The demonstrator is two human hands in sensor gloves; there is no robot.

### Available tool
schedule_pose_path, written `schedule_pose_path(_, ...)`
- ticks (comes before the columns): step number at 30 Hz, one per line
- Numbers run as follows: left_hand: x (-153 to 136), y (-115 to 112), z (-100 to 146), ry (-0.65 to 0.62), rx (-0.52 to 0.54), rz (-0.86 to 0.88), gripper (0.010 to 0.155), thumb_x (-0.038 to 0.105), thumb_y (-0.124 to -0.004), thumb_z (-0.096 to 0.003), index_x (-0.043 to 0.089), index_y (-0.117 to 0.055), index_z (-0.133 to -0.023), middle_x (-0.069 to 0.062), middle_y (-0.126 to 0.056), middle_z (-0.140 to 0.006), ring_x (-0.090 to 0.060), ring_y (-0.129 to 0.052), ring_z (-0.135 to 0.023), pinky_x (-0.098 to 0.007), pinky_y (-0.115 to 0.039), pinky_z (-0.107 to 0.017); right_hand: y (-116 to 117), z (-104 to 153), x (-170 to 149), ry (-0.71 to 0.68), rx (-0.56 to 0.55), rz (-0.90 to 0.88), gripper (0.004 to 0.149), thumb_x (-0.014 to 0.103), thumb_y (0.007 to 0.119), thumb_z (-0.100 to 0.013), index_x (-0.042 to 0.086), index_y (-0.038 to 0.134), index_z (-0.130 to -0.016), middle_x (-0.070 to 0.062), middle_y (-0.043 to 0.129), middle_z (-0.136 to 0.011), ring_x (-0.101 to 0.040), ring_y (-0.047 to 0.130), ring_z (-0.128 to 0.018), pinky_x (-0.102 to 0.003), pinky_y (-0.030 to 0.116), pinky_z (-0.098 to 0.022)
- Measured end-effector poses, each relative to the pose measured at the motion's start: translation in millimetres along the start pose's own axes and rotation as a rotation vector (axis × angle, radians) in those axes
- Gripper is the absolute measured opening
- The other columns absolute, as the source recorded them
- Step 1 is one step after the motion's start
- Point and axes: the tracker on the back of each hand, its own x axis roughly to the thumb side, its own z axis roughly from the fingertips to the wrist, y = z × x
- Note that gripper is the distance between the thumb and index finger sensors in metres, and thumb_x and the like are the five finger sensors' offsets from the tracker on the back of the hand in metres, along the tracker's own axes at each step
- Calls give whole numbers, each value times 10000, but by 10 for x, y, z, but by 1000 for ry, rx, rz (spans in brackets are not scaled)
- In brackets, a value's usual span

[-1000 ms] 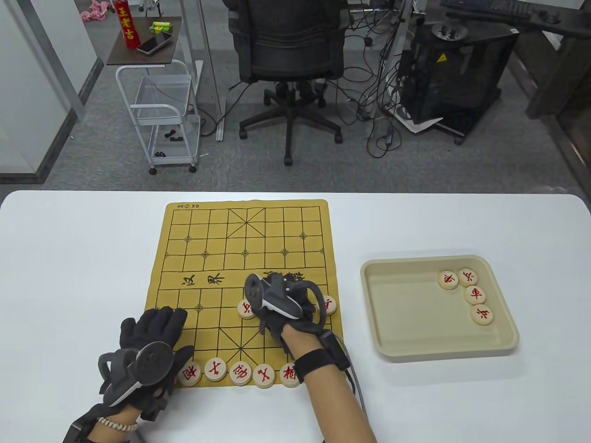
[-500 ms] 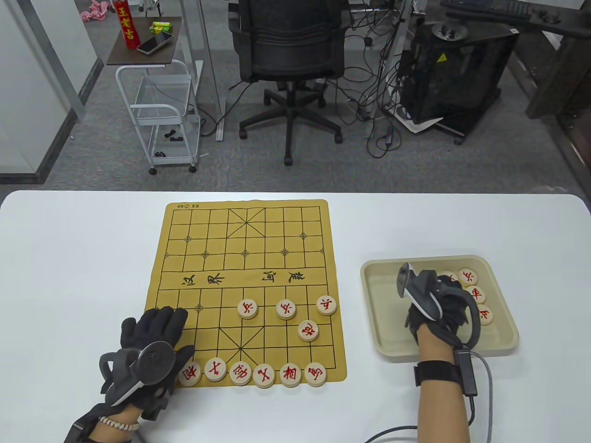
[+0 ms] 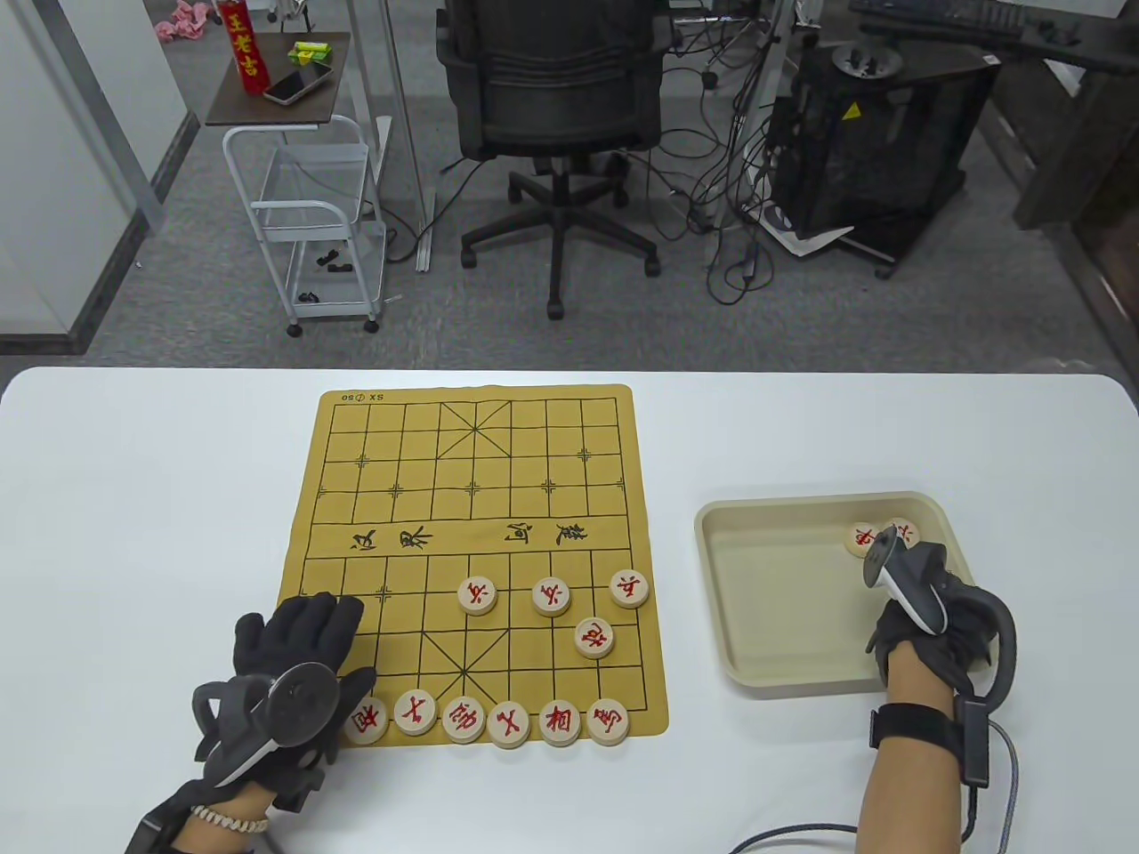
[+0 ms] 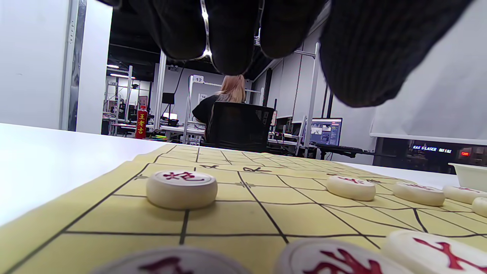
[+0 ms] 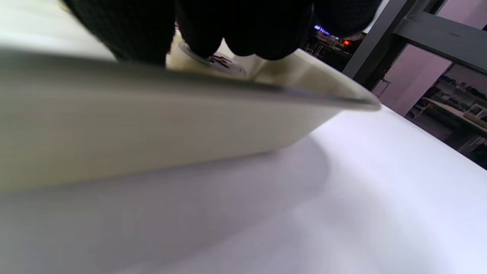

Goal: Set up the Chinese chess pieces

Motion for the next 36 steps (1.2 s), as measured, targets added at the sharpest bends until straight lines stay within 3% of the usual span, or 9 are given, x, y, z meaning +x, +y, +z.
schedule_pose_path(9,-12,0,5,9,-7,1,808,540,-863,-372,314,-536,-1076,-105,-632,-1158,-445,-638,-1086,-735,-414,-738,79,-90,4,-13,-70,44,566,432,941,-416,317,746,-935,-25,751,-1059,-188,894,-803,-432,780,-593)
schedule_pose_path(15,-11,3,7,9,-13,-1,808,541,-862,-374,315,-533,-1077,-105,-632,-1157,-446,-635,-1087,-734,-414,-737,81,-104,-46,-21,-43,-28,518,426,944,-416,324,758,-888,-21,810,-1014,-147,934,-703,-407,812,-551)
schedule_pose_path(23,-13,-2,4,3,-16,3,810,542,-861,-374,317,-530,-1078,-104,-629,-1159,-446,-632,-1088,-734,-414,-739,100,-12,-121,-33,-186,-63,635,529,1008,-311,273,794,-851,-40,910,-895,-97,953,-515,-385,848,-462)
schedule_pose_path(30,-15,-3,4,-1,-16,8,811,541,-862,-373,317,-529,-1078,-104,-628,-1160,-447,-632,-1088,-735,-412,-739,-191,426,38,-202,-325,-184,642,552,999,-311,277,791,-852,-43,905,-896,-96,950,-513,-384,848,-460)
schedule_pose_path(36,-15,-2,10,-4,-13,6,814,543,-861,-373,318,-526,-1079,-103,-629,-1159,-445,-632,-1089,-735,-412,-739,-475,1079,369,-418,-449,-280,659,561,995,-309,277,781,-864,-37,899,-901,-96,948,-519,-385,845,-467)
